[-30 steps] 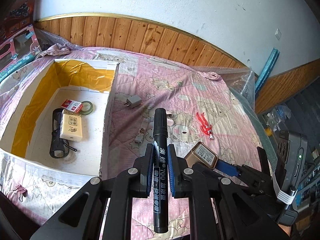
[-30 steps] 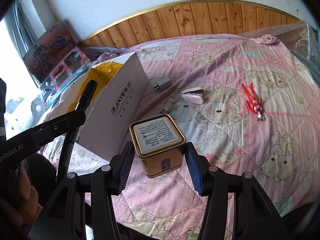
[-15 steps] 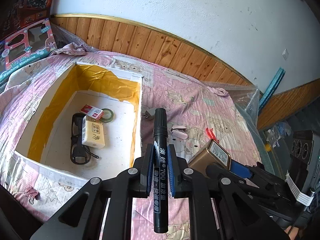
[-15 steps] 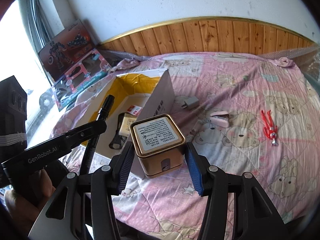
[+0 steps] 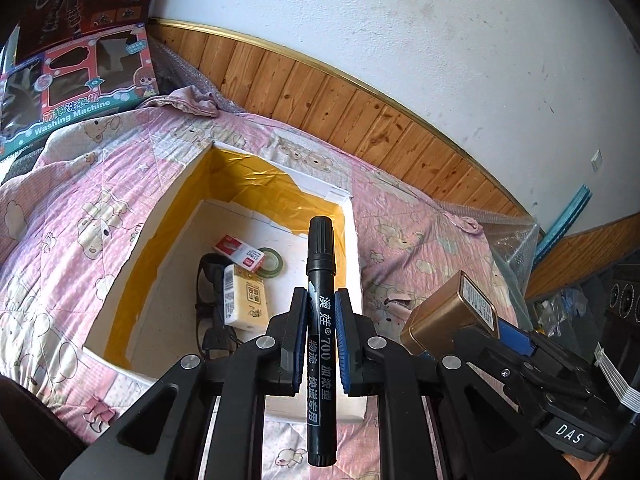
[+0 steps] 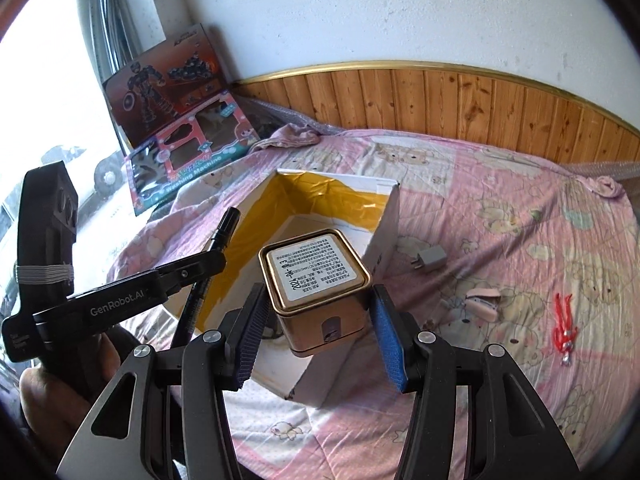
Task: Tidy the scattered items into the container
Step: 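Carry the black marker and gold tin toward the box with both grippers, then open both grippers to drop the marker and gold tin into the box, then move both grippers back toward the red toy figure and clear glass tube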
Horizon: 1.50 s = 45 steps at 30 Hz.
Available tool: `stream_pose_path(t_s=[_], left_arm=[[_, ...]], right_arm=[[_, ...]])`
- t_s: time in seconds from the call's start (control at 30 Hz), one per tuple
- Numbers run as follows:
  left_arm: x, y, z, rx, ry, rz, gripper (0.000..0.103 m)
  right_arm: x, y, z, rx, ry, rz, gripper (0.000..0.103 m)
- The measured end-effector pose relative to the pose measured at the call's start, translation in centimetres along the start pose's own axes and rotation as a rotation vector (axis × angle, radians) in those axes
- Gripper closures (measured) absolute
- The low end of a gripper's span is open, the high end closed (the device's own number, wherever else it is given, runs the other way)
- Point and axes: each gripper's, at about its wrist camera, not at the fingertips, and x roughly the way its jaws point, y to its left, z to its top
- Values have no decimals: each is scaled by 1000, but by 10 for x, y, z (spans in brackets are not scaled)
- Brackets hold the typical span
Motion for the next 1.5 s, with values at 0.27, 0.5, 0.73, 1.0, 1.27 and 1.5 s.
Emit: stream_pose_path(t_s=[0.27, 0.5, 0.73, 1.0, 1.27, 1.5], left_arm=[[29, 16, 7, -79, 74, -22, 89], [76, 13, 0, -108, 165, -26, 89], [107, 26, -6, -142, 245, -32, 76], [76, 22, -4, -45, 164, -4, 76], [35, -4, -16, 106, 72, 145, 76], [13, -26, -36, 179, 62, 187, 75]], right_arm=[[40, 8, 47, -73, 10, -28, 49], [101, 8, 76, -123, 81, -63, 49], [171, -9, 85, -142, 183, -125, 47], [127, -21, 82, -29, 75, -22, 46], [58, -7, 33, -34, -4, 49, 68], [21, -22, -23, 27, -21, 73, 68]])
